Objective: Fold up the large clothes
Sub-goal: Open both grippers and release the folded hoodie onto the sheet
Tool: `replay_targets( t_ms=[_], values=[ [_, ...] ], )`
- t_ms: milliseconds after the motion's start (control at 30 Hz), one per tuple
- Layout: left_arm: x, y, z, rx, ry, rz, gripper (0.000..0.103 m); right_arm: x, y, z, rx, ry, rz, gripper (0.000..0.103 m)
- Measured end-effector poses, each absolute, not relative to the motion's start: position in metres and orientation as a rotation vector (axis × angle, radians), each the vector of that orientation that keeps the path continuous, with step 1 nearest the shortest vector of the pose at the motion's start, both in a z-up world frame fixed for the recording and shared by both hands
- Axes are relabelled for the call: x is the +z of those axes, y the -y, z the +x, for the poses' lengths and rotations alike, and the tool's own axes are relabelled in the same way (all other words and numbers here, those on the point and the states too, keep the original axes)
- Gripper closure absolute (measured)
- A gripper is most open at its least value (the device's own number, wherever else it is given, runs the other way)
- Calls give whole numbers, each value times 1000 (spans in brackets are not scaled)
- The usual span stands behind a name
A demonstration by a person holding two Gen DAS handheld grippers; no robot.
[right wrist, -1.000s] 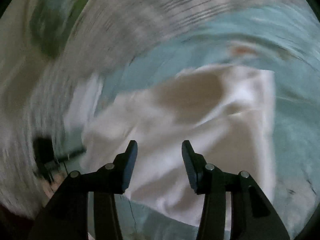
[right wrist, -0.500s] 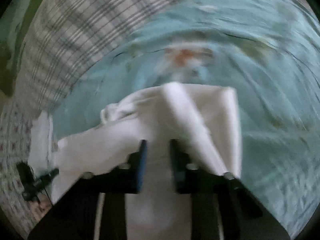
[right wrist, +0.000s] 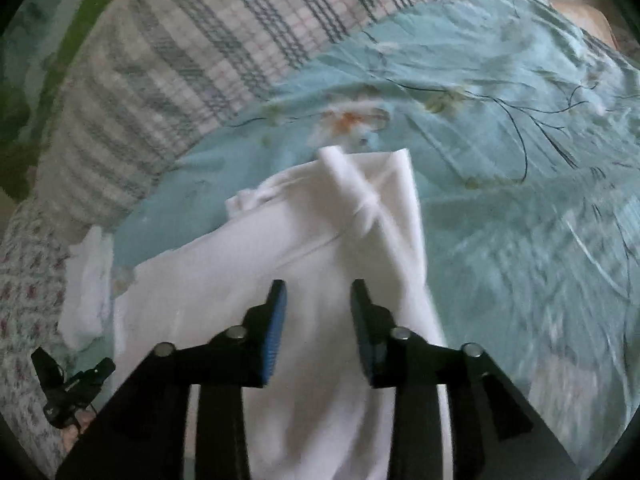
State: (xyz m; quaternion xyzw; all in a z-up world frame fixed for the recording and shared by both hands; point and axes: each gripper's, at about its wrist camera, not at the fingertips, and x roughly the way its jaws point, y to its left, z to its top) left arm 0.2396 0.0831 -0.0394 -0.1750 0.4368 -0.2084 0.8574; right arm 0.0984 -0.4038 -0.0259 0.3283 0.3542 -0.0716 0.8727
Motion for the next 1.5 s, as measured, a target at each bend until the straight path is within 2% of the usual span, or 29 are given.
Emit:
replay_targets(
  t_ms=[200, 333, 500, 700, 967, 1233, 1333, 1400, 1433, 1500],
  values=[
    [-39, -62, 178, -524, -917, -428, 60, -27, 357, 64, -39, -741, 687, 67],
    [-52, -55, 158, -551, -944, -449, 58, -32, 336, 51, 3, -764, 685, 67],
    [-77, -56, 147, -546, -978, -512, 49, -34, 324, 42, 32, -776, 696, 67],
    [-99, -64, 159, -517, -989, -599, 49, -31, 319, 35, 46, -770, 697, 67],
    [-101, -94, 211, -362, -929, -728, 49, -29, 318, 36, 40, -774, 693, 67],
    [-99, -98, 225, -322, -917, -705, 56, -28, 310, 76, 85, -807, 657, 67],
    [-98, -99, 227, -313, -922, -686, 69, -25, 296, 96, 128, -801, 627, 69],
    [-99, -98, 227, -325, -926, -673, 86, -24, 285, 114, 161, -800, 608, 80],
    [-98, -97, 227, -332, -924, -667, 89, -25, 279, 124, 182, -812, 603, 86],
    [-92, -97, 226, -343, -908, -655, 94, -29, 266, 144, 214, -832, 587, 91]
  ],
)
